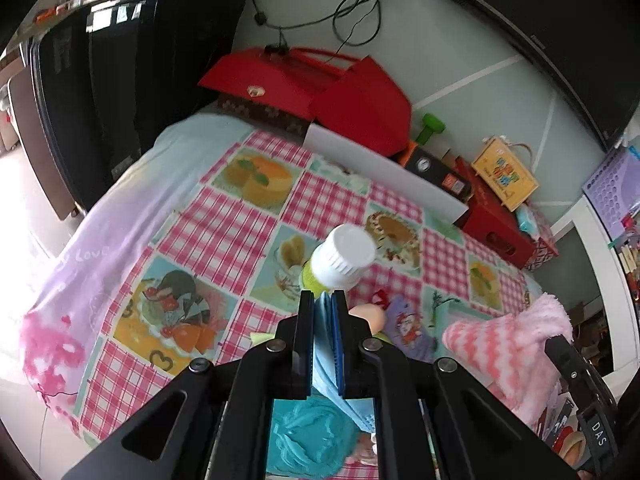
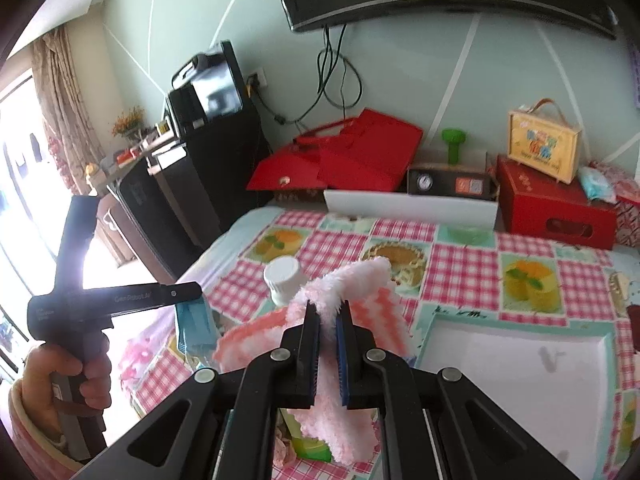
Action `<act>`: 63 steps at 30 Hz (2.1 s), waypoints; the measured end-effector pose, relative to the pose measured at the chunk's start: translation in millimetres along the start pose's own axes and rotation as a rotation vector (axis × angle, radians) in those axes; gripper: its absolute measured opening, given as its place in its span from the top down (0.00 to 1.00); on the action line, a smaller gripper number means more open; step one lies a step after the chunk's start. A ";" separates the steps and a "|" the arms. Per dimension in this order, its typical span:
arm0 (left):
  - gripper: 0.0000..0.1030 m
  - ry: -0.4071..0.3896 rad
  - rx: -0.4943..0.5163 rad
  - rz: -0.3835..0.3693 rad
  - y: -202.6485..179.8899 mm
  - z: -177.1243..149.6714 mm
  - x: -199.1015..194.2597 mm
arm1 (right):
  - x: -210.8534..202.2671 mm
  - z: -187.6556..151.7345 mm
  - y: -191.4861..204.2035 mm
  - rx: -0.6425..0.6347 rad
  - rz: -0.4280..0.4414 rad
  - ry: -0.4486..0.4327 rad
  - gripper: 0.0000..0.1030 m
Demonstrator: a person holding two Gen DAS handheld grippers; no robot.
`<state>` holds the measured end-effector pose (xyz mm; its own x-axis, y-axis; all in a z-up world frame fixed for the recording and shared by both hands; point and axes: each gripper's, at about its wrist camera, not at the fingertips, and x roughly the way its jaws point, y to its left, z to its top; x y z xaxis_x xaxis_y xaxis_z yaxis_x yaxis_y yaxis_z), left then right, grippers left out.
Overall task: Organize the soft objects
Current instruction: 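Carry the towel in the right tool and the mask in the left tool over the white tray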
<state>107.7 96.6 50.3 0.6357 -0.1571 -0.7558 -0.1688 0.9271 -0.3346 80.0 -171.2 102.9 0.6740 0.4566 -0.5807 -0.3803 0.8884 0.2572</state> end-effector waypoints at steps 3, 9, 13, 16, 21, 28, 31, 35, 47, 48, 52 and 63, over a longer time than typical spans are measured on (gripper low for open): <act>0.92 -0.026 0.020 -0.017 -13.0 0.8 -13.9 | -18.2 3.7 -4.2 0.010 -0.011 -0.033 0.92; 0.92 -0.061 0.075 -0.058 -48.7 -0.8 -32.4 | -53.1 5.3 -21.1 0.050 -0.060 -0.089 0.92; 0.92 -0.061 0.119 -0.090 -78.2 -4.9 -33.3 | -75.2 4.5 -39.8 0.082 -0.115 -0.122 0.92; 0.92 -0.058 0.154 -0.114 -101.5 -8.3 -30.4 | -89.5 2.4 -58.1 0.111 -0.160 -0.142 0.92; 0.92 -0.045 0.214 -0.143 -138.4 -15.9 -21.2 | -113.4 -5.5 -97.5 0.182 -0.246 -0.170 0.92; 0.92 -0.014 0.298 -0.181 -187.3 -29.7 5.9 | -122.6 -20.5 -147.8 0.283 -0.313 -0.158 0.92; 0.92 0.004 0.319 -0.193 -202.5 -35.7 20.4 | -115.6 -26.1 -162.9 0.303 -0.363 -0.126 0.92; 0.92 0.013 0.342 -0.202 -218.2 -43.5 39.8 | -101.3 -34.2 -180.3 0.332 -0.396 -0.079 0.92; 0.92 0.046 0.303 -0.216 -234.5 -55.6 109.9 | -42.4 -48.7 -216.9 0.418 -0.387 0.018 0.92; 0.92 0.051 0.288 -0.224 -234.0 -55.7 116.7 | -38.7 -49.7 -220.3 0.428 -0.383 0.020 0.92; 0.92 0.068 0.248 -0.248 -232.7 -56.1 142.0 | -26.2 -51.7 -233.2 0.463 -0.382 0.032 0.92; 0.92 0.084 0.171 -0.339 -226.8 -65.2 178.9 | -2.1 -60.9 -249.4 0.478 -0.412 0.073 0.92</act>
<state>210.6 -163.9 -45.8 0.5690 -0.4851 -0.6640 0.1730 0.8600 -0.4801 134.9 -396.7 -7.1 0.6534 0.0835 -0.7524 0.2371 0.9213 0.3082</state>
